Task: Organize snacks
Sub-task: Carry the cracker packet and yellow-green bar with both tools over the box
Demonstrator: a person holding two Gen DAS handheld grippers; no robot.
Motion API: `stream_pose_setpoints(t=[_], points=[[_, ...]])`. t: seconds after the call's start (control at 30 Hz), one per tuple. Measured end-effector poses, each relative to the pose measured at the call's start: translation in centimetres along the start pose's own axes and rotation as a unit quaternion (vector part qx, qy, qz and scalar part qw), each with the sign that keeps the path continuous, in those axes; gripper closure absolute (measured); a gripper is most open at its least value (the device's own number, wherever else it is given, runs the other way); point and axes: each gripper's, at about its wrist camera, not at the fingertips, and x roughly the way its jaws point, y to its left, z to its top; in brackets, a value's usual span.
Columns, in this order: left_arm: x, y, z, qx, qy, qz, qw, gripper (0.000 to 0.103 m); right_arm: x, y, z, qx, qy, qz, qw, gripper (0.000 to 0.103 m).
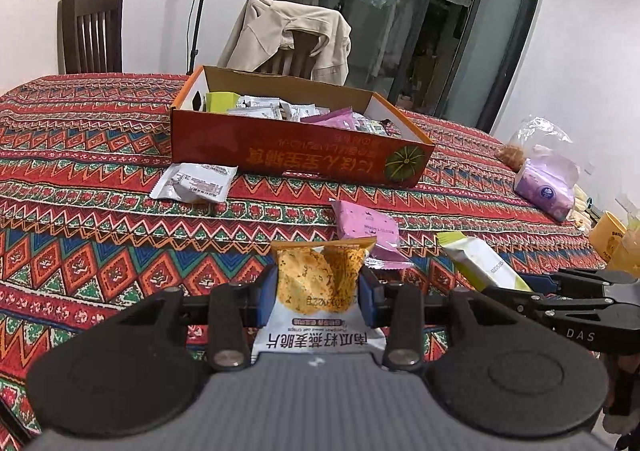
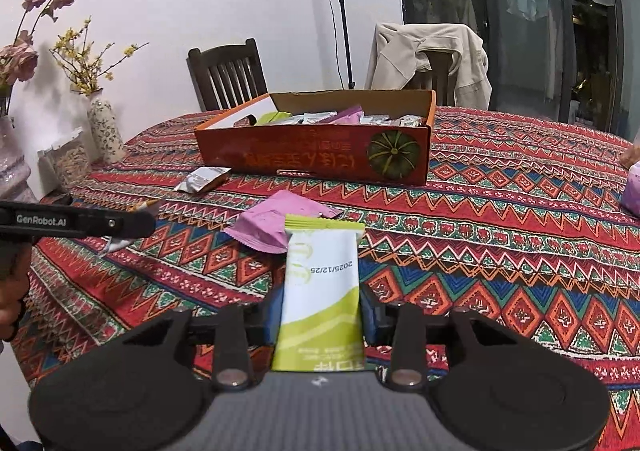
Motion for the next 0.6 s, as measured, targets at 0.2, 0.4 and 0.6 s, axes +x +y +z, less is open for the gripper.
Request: stream_pose_setpoints(t=[0.2,0.4,0.6], points=[[0.3,0.4,0.2,-0.004,-0.001,-0.003,1.0,0.062,0.1,-0.3,0.1,0.002,0.002,-0.007,1.0,0.066],[0.9,1.0,1.1,-0.007,-0.004,-0.003,1.0,0.062,0.9,-0.5,0.5,0.004,0.005,-0.011,1.0,0.066],[1.9,1.4,5.3,0.022,-0.027,-0.011,0.9993,0.062,1.3,-1.5,3.6,0.01,-0.012,0.02,1.0,0.065]])
